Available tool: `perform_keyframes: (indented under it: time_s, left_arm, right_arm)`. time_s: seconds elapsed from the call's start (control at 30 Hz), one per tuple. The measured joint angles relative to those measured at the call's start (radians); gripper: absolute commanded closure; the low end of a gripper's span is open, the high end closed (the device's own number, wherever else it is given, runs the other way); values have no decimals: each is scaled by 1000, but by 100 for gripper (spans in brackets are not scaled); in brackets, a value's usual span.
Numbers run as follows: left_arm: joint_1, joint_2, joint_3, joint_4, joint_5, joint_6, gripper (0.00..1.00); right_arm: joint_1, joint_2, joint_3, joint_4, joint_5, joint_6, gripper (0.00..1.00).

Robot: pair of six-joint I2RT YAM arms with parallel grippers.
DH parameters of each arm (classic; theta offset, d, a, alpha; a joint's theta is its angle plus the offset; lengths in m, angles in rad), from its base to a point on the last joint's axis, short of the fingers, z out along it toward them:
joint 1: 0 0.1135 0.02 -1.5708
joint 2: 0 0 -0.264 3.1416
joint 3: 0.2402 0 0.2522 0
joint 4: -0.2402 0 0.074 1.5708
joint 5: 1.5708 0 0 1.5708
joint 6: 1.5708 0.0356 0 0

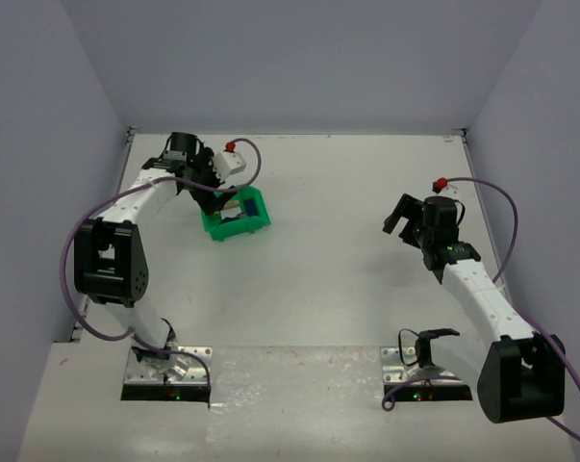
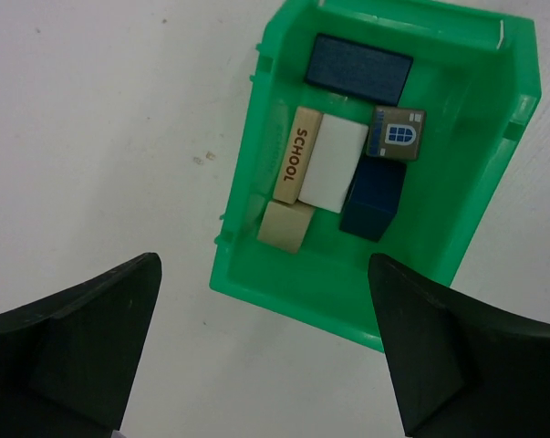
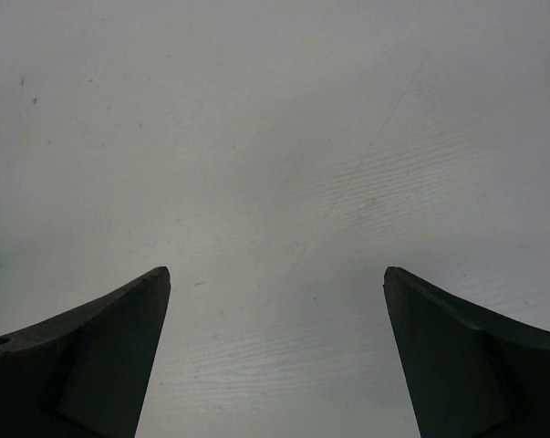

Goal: Build the wood block tower

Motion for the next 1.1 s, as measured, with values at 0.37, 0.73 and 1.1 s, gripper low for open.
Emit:
perform_keyframes:
  time_s: [0.37,0.73,1.1]
  left_arm:
    - [4,195,26,26,-28,-1,29]
    - [10,194,-7,72,-55,34,77]
    - [10,88,-113,89,-38,80,100]
  right_arm:
    - [0,1,4,1,-1,0,1]
    - [0,17,4,0,-1,-3,1]
    - [0,-60,-7,-1,4,-3,1]
